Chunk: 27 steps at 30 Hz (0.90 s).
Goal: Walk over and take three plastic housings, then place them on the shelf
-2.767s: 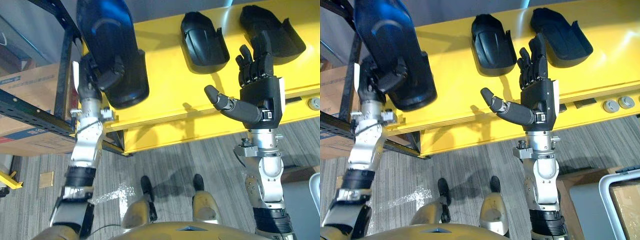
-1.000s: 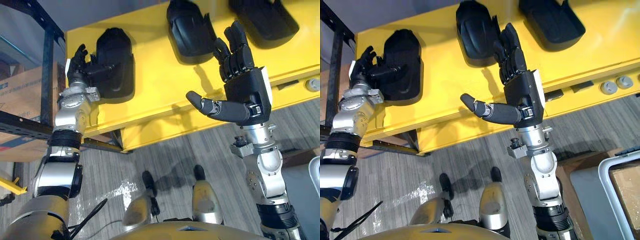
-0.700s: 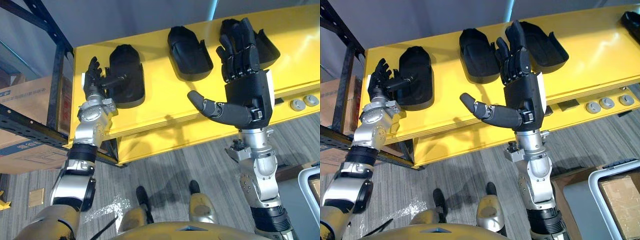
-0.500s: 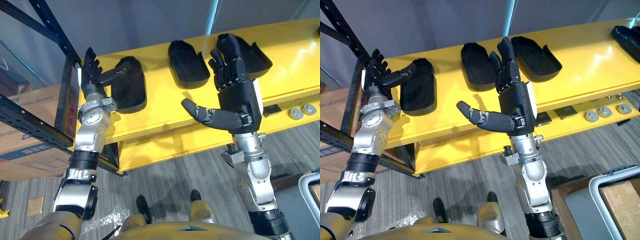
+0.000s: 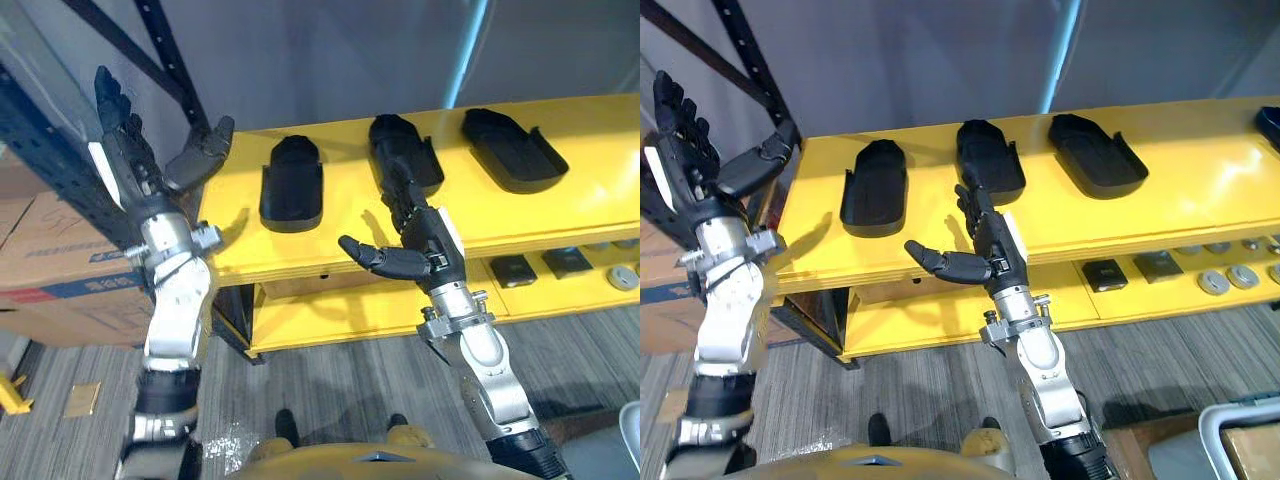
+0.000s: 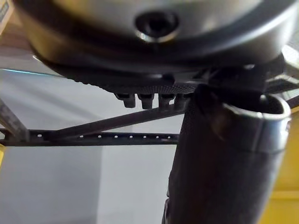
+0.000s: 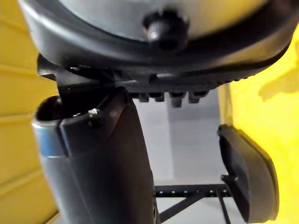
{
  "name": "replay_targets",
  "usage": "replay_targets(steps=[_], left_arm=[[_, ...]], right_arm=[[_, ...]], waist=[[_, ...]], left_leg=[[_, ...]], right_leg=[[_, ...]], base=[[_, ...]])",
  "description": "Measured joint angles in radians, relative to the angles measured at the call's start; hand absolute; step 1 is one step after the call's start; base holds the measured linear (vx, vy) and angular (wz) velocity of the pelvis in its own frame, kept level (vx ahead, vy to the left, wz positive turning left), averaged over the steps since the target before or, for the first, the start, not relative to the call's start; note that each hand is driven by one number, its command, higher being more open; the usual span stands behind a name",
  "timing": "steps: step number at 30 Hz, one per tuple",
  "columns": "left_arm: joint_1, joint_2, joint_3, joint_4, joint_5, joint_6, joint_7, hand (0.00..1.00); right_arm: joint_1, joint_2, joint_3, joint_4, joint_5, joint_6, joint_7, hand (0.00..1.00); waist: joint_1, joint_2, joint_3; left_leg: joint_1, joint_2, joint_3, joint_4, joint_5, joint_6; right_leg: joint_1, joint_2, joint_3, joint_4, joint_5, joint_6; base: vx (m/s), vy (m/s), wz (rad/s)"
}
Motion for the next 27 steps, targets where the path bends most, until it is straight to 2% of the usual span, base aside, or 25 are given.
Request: replay_targets(steps=[3, 6, 9, 12, 15, 18, 22, 27], left_arm=[[0.096, -0.016, -0.075, -0.037, -0.001, -0.045, -0.093, 1.00], [0.163, -0.014, -0.115, -0.039, -0.029, -0.145, -0.263, 1.00], [0.169, -0.012, -0.137, -0.039, -0.102, -0.184, -0.391, 1.00], [0.192, -0.010, -0.131, -0.039, -0.175, -0.195, -0.478, 1.00], [0.230, -0.008, -0.122, -0.032, -0.208, -0.199, -0.535, 1.00], [0.250, -0.008, -0.109, -0.005, -0.213, -0.199, -0.574, 1.00], [0.251, -0.008, -0.107, 0.010, -0.214, -0.199, -0.591, 1.00], [0.252, -0.008, -0.104, 0.010, -0.214, -0.199, -0.609, 1.00]], right_arm=[[-0.036, 0.023, 0.000, 0.054, -0.007, 0.026, -0.047, 1.00], [-0.123, 0.021, -0.001, 0.148, -0.042, 0.042, -0.074, 1.00], [-0.178, 0.016, -0.015, 0.217, -0.043, 0.042, -0.101, 1.00], [-0.206, 0.016, -0.038, 0.249, -0.043, 0.042, -0.114, 1.00], [-0.229, 0.015, -0.064, 0.275, -0.046, 0.043, -0.123, 1.00], [-0.270, 0.014, -0.083, 0.306, -0.080, 0.074, -0.163, 1.00], [-0.319, 0.014, -0.096, 0.360, -0.080, 0.120, -0.184, 1.00], [-0.430, 0.015, -0.118, 0.465, -0.076, 0.174, -0.172, 1.00]], waist=[[0.020, -0.002, -0.026], [0.036, -0.006, -0.028], [0.053, -0.006, -0.029], [0.063, -0.007, -0.029], [0.076, -0.007, -0.029], [0.083, -0.009, -0.027], [0.102, -0.011, -0.026], [0.107, -0.010, -0.003]], left_leg=[[-0.017, -0.002, -0.028, 0.000, 0.002, -0.006], [-0.023, -0.003, -0.043, 0.000, 0.009, -0.006], [-0.034, -0.003, -0.061, 0.000, 0.018, -0.008], [-0.036, -0.004, -0.076, 0.000, 0.021, -0.006], [-0.044, -0.002, -0.084, 0.000, 0.022, -0.004], [-0.060, 0.000, -0.099, 0.000, 0.029, -0.005], [-0.066, -0.001, -0.111, 0.000, 0.033, -0.009], [-0.068, -0.002, -0.127, 0.000, 0.036, -0.012]], right_leg=[[0.006, 0.000, -0.028, -0.009, 0.000, -0.001], [0.010, 0.001, -0.044, -0.009, -0.001, -0.002], [0.012, 0.002, -0.062, -0.009, -0.001, -0.002], [0.021, 0.002, -0.079, -0.010, -0.001, -0.002], [0.020, 0.006, -0.087, -0.016, -0.002, -0.002], [0.019, 0.011, -0.103, -0.025, 0.000, -0.002], [0.019, 0.012, -0.111, -0.023, 0.002, -0.005], [0.023, 0.014, -0.122, -0.014, 0.001, -0.005]], base=[[-0.02, -0.007, 0.28], [-0.04, -0.004, 0.16], [-0.05, -0.008, 0.19], [-0.04, -0.012, 0.15], [-0.03, -0.019, 0.10], [-0.02, -0.024, 0.15], [0.00, -0.025, 0.10], [-0.01, -0.029, 0.08]])
